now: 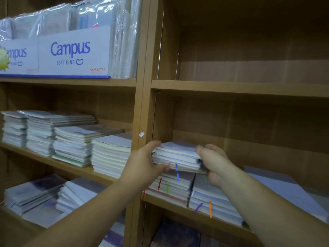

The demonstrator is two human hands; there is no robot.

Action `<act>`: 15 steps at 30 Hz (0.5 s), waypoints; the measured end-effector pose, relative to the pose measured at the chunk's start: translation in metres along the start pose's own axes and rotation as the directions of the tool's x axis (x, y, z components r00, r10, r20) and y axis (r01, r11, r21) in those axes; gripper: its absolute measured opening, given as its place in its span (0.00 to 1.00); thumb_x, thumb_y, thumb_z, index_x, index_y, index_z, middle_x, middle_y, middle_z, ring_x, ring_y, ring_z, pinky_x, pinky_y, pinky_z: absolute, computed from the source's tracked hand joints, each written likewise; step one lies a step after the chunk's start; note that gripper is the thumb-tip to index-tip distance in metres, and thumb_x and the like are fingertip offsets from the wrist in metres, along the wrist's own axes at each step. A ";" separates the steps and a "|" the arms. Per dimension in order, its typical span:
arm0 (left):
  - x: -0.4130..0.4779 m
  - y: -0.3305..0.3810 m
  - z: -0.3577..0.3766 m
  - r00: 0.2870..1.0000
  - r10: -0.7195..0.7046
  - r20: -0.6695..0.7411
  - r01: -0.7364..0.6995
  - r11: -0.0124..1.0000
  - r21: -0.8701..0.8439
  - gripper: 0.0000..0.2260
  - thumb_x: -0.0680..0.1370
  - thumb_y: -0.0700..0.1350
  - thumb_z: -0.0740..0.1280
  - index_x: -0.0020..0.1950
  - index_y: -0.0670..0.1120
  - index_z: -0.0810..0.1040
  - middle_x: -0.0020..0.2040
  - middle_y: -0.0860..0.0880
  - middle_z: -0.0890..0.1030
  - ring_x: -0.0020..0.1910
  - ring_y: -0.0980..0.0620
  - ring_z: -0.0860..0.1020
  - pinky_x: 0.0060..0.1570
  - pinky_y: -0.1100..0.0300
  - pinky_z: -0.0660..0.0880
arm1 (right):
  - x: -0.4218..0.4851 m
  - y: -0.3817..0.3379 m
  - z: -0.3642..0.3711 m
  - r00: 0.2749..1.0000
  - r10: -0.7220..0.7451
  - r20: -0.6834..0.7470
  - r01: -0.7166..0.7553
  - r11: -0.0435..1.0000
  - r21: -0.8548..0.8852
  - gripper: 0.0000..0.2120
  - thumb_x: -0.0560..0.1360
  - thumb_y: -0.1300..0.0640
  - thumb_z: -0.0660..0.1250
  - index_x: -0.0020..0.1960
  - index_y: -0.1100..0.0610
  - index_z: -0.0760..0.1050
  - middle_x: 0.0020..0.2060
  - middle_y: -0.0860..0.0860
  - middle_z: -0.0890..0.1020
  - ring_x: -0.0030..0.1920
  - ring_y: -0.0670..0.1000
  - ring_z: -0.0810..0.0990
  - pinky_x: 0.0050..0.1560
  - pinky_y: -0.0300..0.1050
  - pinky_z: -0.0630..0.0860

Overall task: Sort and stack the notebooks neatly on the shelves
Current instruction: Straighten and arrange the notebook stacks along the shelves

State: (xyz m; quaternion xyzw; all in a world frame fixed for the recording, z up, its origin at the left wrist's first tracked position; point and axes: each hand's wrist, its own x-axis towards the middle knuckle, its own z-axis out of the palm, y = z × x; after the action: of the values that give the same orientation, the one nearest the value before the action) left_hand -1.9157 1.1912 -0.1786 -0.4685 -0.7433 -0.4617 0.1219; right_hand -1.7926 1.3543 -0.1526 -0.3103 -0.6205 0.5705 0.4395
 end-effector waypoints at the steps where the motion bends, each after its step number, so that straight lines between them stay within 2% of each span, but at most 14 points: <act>1: -0.004 -0.006 -0.001 0.999 0.040 -0.031 -0.036 0.994 0.103 0.33 0.71 0.58 0.78 0.74 0.57 0.70 0.60 0.57 0.78 0.53 0.59 0.74 0.47 0.68 0.72 | -0.001 0.004 0.005 1.000 0.009 0.023 -0.009 1.000 -0.013 0.18 0.82 0.58 0.66 0.70 0.54 0.69 0.34 0.56 0.79 0.21 0.47 0.73 0.18 0.33 0.64; 4: -0.013 -0.025 -0.005 0.993 0.112 -0.047 -0.092 0.946 0.310 0.29 0.73 0.61 0.74 0.71 0.58 0.69 0.59 0.56 0.76 0.56 0.54 0.76 0.52 0.59 0.75 | -0.010 0.003 0.009 0.993 0.028 0.113 -0.012 0.991 -0.135 0.23 0.82 0.49 0.65 0.75 0.55 0.67 0.27 0.52 0.80 0.22 0.48 0.74 0.22 0.34 0.68; 6: -0.012 -0.036 -0.006 0.993 0.100 -0.066 -0.074 0.946 0.314 0.26 0.72 0.60 0.75 0.66 0.59 0.69 0.56 0.58 0.75 0.54 0.54 0.76 0.50 0.58 0.76 | -0.017 -0.007 0.005 0.985 0.029 0.171 0.014 0.970 -0.241 0.24 0.82 0.44 0.63 0.73 0.56 0.69 0.23 0.49 0.80 0.20 0.46 0.74 0.23 0.32 0.67; 7: -0.011 -0.038 -0.006 0.996 0.062 -0.065 -0.044 0.967 0.252 0.26 0.71 0.59 0.76 0.64 0.59 0.70 0.52 0.59 0.76 0.52 0.55 0.76 0.47 0.60 0.75 | -0.022 -0.012 0.002 0.980 0.033 0.197 0.028 0.953 -0.301 0.25 0.82 0.42 0.63 0.73 0.56 0.70 0.25 0.50 0.81 0.21 0.45 0.75 0.22 0.31 0.66; 9: -0.008 -0.041 -0.003 0.999 -0.031 -0.025 0.033 0.995 0.090 0.26 0.69 0.56 0.79 0.61 0.60 0.69 0.47 0.59 0.77 0.47 0.58 0.77 0.42 0.62 0.74 | -0.030 -0.019 -0.005 0.975 0.033 0.218 0.057 0.917 -0.394 0.30 0.80 0.38 0.63 0.73 0.57 0.71 0.38 0.53 0.83 0.30 0.46 0.77 0.23 0.30 0.68; 10: -0.008 -0.044 -0.002 0.998 -0.054 -0.010 0.054 0.998 0.026 0.25 0.69 0.55 0.80 0.60 0.61 0.70 0.46 0.58 0.78 0.46 0.58 0.78 0.41 0.62 0.75 | -0.033 -0.020 -0.009 0.972 0.041 0.230 0.056 0.915 -0.399 0.32 0.78 0.37 0.65 0.74 0.57 0.70 0.44 0.54 0.83 0.35 0.46 0.78 0.28 0.31 0.73; 12: -0.008 -0.052 0.002 0.997 -0.071 -0.023 0.069 0.993 -0.091 0.23 0.69 0.54 0.80 0.59 0.62 0.74 0.45 0.57 0.80 0.44 0.58 0.79 0.43 0.59 0.79 | -0.039 -0.017 -0.015 0.950 0.093 0.300 0.009 0.946 -0.324 0.40 0.73 0.38 0.72 0.78 0.55 0.64 0.44 0.54 0.86 0.41 0.50 0.81 0.42 0.40 0.78; 13: -0.009 -0.055 0.003 0.996 -0.072 -0.046 0.065 0.987 -0.144 0.22 0.70 0.53 0.80 0.59 0.62 0.76 0.45 0.57 0.80 0.43 0.58 0.80 0.43 0.59 0.79 | -0.042 -0.015 -0.017 0.936 0.103 0.336 -0.001 0.957 -0.291 0.44 0.71 0.40 0.75 0.79 0.55 0.62 0.43 0.53 0.86 0.42 0.51 0.82 0.45 0.44 0.79; 15: -0.013 -0.061 0.005 0.992 -0.087 -0.092 0.066 0.976 -0.209 0.17 0.72 0.51 0.79 0.58 0.59 0.80 0.44 0.56 0.81 0.43 0.58 0.80 0.42 0.65 0.77 | -0.047 -0.014 -0.019 0.931 0.070 0.358 0.047 0.951 -0.307 0.50 0.64 0.42 0.80 0.79 0.55 0.63 0.51 0.52 0.84 0.48 0.49 0.82 0.47 0.42 0.79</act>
State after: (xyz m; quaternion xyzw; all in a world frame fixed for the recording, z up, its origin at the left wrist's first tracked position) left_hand -1.9564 1.1793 -0.2241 -0.4258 -0.7021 -0.5633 0.0921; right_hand -1.7541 1.3182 -0.1487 -0.2678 -0.7713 0.5160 0.2591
